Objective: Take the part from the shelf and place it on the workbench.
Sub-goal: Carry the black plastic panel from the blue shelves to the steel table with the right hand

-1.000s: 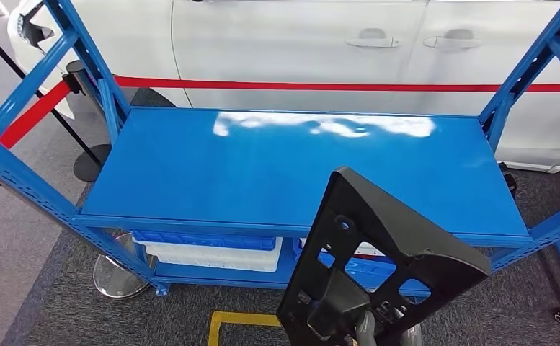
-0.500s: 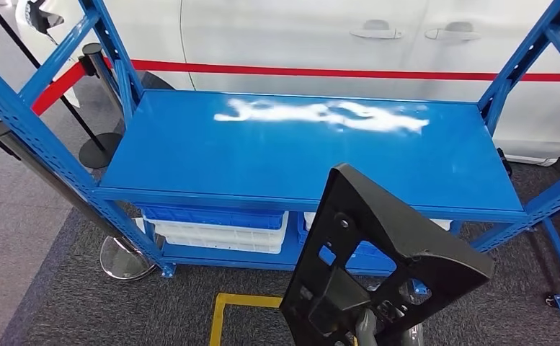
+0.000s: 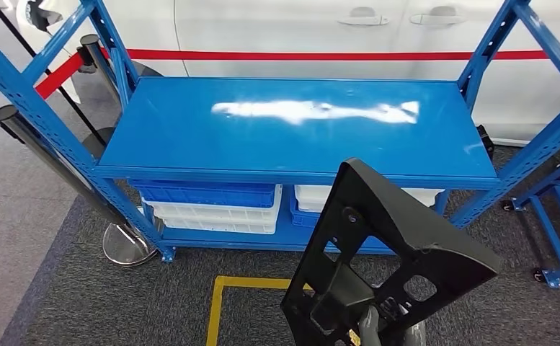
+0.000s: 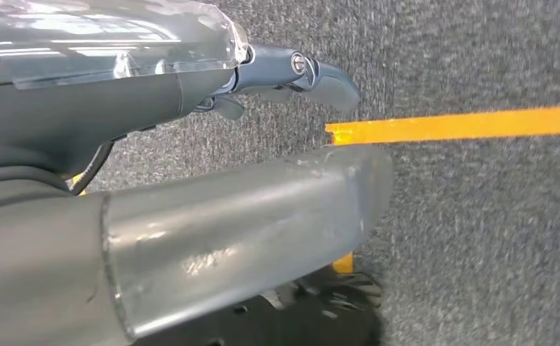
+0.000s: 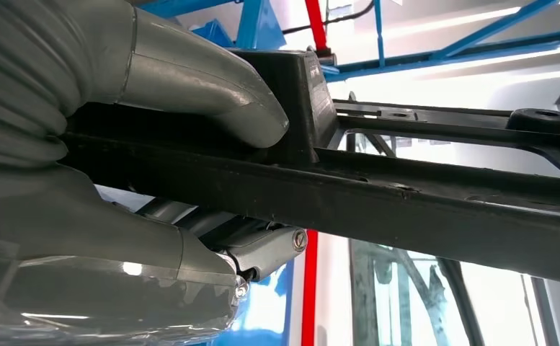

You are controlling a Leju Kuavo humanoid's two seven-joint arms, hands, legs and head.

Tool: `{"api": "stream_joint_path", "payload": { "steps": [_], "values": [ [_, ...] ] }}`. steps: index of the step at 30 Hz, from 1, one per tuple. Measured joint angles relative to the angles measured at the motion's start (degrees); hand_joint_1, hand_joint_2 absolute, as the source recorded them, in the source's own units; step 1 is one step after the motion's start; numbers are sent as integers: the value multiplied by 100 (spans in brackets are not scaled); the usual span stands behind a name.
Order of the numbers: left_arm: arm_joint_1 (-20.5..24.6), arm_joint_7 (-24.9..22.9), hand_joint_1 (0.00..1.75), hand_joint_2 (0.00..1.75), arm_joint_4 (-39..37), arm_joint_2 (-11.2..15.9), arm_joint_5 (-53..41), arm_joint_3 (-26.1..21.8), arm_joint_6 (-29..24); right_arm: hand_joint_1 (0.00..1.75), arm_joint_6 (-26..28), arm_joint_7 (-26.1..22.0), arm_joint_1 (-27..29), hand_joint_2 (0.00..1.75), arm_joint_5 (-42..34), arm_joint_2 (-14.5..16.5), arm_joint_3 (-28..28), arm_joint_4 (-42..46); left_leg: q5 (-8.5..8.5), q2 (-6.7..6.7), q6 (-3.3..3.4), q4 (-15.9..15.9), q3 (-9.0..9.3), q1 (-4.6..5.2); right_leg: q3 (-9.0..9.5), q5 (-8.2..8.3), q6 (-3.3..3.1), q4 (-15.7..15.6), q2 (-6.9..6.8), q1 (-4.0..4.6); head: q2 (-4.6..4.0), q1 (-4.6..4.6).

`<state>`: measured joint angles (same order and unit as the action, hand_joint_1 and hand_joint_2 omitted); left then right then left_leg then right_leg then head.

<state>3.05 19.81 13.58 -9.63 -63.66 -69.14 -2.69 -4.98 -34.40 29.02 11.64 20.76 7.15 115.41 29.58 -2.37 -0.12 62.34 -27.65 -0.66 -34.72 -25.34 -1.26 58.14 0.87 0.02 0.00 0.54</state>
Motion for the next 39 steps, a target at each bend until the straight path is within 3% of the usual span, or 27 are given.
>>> {"api": "stream_joint_path", "payload": {
  "steps": [2,4,5,7,9,10,11,13,15,17,19,21,23,25,26,27,28,30,32,34,36,38,39],
  "values": [
    [-1,-3,0,0,1,6,-3,-5,-1,175,-6,-4,-4,175,-25,1,-9,6,200,-61,43,-554,323,17,-55,88,61,24,74,1,0,-1],
    [5,-6,0,0,1,-1,-7,-16,-2,175,-9,-6,3,175,-31,1,-19,12,190,52,78,-673,334,14,-91,157,135,33,147,-8,0,1],
    [8,-6,0,0,1,-7,-9,-24,-2,175,-9,-6,9,175,-34,1,-24,18,144,112,110,-696,318,4,-132,110,169,92,141,-11,0,-11],
    [7,-11,0,0,1,-18,-11,-43,-4,175,3,-8,16,175,-49,-1,-33,35,61,245,169,-729,264,-19,-331,-228,230,534,60,-32,0,-47],
    [-6,-25,0,0,1,-15,-11,-64,-9,175,39,-9,20,175,-81,-4,-42,46,18,372,189,-721,189,-11,-599,-659,292,1257,-14,-63,0,-73],
    [-10,-33,0,0,1,-14,-11,-74,-11,175,58,-8,25,175,-98,-5,-49,49,2,436,180,-712,159,-8,-652,-757,315,1491,-33,-76,0,-74],
    [-11,-40,0,0,1,-14,-12,-82,-12,175,74,-8,32,175,-113,-6,-56,55,-8,503,173,-699,134,-8,-599,-749,330,1531,-56,-87,0,-74],
    [-6,-49,0,0,1,-14,-14,-90,-12,175,96,-8,46,175,-128,-7,-71,82,-7,618,147,-664,112,-9,-173,-488,328,992,-169,-99,0,-74],
    [-4,-55,0,0,1,-14,-23,-93,-11,175,130,-9,47,175,-147,-7,-84,118,22,714,98,-611,99,15,270,-303,268,285,-401,-66,0,-73],
    [7,-65,0,0,1,-14,-44,-95,-11,175,196,-12,54,175,-184,-7,-102,158,42,807,32,-567,93,47,376,-298,175,28,-498,-22,0,-63],
    [28,-80,0,0,1,-13,-59,-96,-13,175,308,-15,86,175,-208,-7,-121,203,63,871,-24,-549,98,47,335,-275,89,11,-397,-21,0,-55],
    [38,-93,0,0,1,-11,-61,-99,-10,175,474,-19,112,175,-206,-5,-136,262,231,665,-74,-349,18,23,317,-236,13,-21,-293,-45,0,-35],
    [23,-106,0,0,1,-10,-62,-111,-4,175,723,-25,129,175,-156,-4,-149,335,594,372,-106,299,-272,1,294,-211,-39,-31,-177,-49,0,-2],
    [0,-120,0,0,1,-10,-62,-128,2,175,1003,-26,157,175,-74,-4,-169,401,834,294,-114,1008,-618,-4,274,-200,-59,-19,-38,-32,0,8],
    [-7,-125,0,0,1,-9,-63,-136,4,175,1113,-25,176,175,-42,-4,-184,434,794,286,-109,1127,-693,-4,270,-199,-62,-7,37,-25,0,7],
    [-8,-128,0,0,1,-9,-64,-139,6,175,1189,-23,191,175,-25,-4,-197,465,631,276,-97,1005,-662,-3,269,-199,-61,10,115,-21,0,7],
    [-7,-129,0,0,1,-9,-65,-141,8,175,1239,-21,201,175,-13,-4,-209,496,394,239,-77,691,-545,-4,270,-201,-59,27,195,-20,0,7],
    [-5,-129,0,0,1,-7,-68,-148,14,175,1359,-19,210,175,3,-4,-219,550,36,1,-26,-32,-269,-9,249,-201,-40,67,344,-18,0,8],
    [-3,-131,0,0,1,-5,-71,-166,20,175,1592,-21,233,175,26,-4,-237,610,-24,-171,6,-345,-167,-3,187,-176,21,93,469,-29,0,11],
    [8,-133,0,0,1,-12,-75,-184,27,175,1888,-24,288,175,53,-5,-296,691,-44,-91,47,-399,-164,-3,134,-139,107,93,564,-45,0,11],
    [18,-132,0,0,1,-19,-85,-199,34,175,2165,-30,345,175,69,-6,-392,772,-100,37,121,-462,-155,-28,59,-234,175,213,397,-34,0,-18],
    [10,-133,0,0,1,-20,-93,-221,40,175,2376,-50,368,175,59,-7,-486,814,-130,191,173,-496,-167,-33,-189,-573,232,739,98,-34,0,-62],
    [2,-137,0,0,1,-19,-95,-231,44,175,2456,-65,376,175,44,-7,-528,821,-131,273,185,-495,-180,-28,-362,-765,259,1109,18,-49,0,-78]
  ]
}}
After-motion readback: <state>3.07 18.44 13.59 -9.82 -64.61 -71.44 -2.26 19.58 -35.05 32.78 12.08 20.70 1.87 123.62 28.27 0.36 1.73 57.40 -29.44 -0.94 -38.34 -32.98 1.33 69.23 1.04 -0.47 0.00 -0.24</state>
